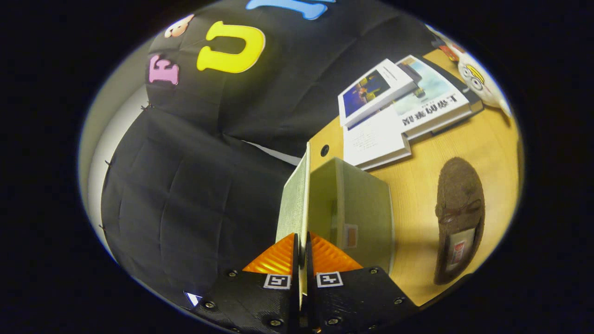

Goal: Open the storage box then place both shoes into the box .Put the left shoe in first, then the right shoe, with the right side of both shoes facing outward in a uniform manner.

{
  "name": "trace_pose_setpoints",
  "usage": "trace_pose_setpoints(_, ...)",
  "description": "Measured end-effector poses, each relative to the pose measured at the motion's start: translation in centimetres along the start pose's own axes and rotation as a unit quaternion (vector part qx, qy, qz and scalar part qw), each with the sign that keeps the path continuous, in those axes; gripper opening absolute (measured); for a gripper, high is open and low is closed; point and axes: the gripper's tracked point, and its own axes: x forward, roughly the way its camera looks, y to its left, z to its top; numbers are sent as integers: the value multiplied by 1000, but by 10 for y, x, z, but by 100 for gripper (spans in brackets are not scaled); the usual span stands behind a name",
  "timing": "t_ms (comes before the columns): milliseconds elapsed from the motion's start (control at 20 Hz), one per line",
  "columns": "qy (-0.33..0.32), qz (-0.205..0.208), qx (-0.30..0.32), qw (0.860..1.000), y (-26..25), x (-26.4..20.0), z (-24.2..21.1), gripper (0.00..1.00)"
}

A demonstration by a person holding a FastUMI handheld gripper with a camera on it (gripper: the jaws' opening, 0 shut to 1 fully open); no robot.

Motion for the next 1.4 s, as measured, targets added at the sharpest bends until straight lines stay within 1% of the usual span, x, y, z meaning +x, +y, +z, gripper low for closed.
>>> trace_pose_setpoints(250,-2,5,-53,999,59,9,5,6)
trace_pose_setpoints(500,10,27,-79,996,115,36,-4,7)
trace_pose_setpoints(650,26,49,-101,993,148,61,-21,8)
trace_pose_setpoints(700,37,51,-115,991,155,73,-28,12)
trace_pose_setpoints(800,50,57,-134,988,165,85,-37,12)
trace_pose_setpoints(900,61,59,-134,987,172,98,-47,12)
trace_pose_setpoints(950,66,61,-136,987,177,104,-50,15)
trace_pose_setpoints(1050,69,59,-144,985,180,112,-52,16)
trace_pose_setpoints(1100,73,56,-146,985,180,115,-53,21)
trace_pose_setpoints(1200,86,51,-152,983,177,118,-57,56)
trace_pose_setpoints(1300,87,50,-161,982,172,110,-55,92)
trace_pose_setpoints(1350,84,47,-167,981,170,107,-50,97)
trace_pose_setpoints(1400,82,44,-171,981,166,107,-47,97)
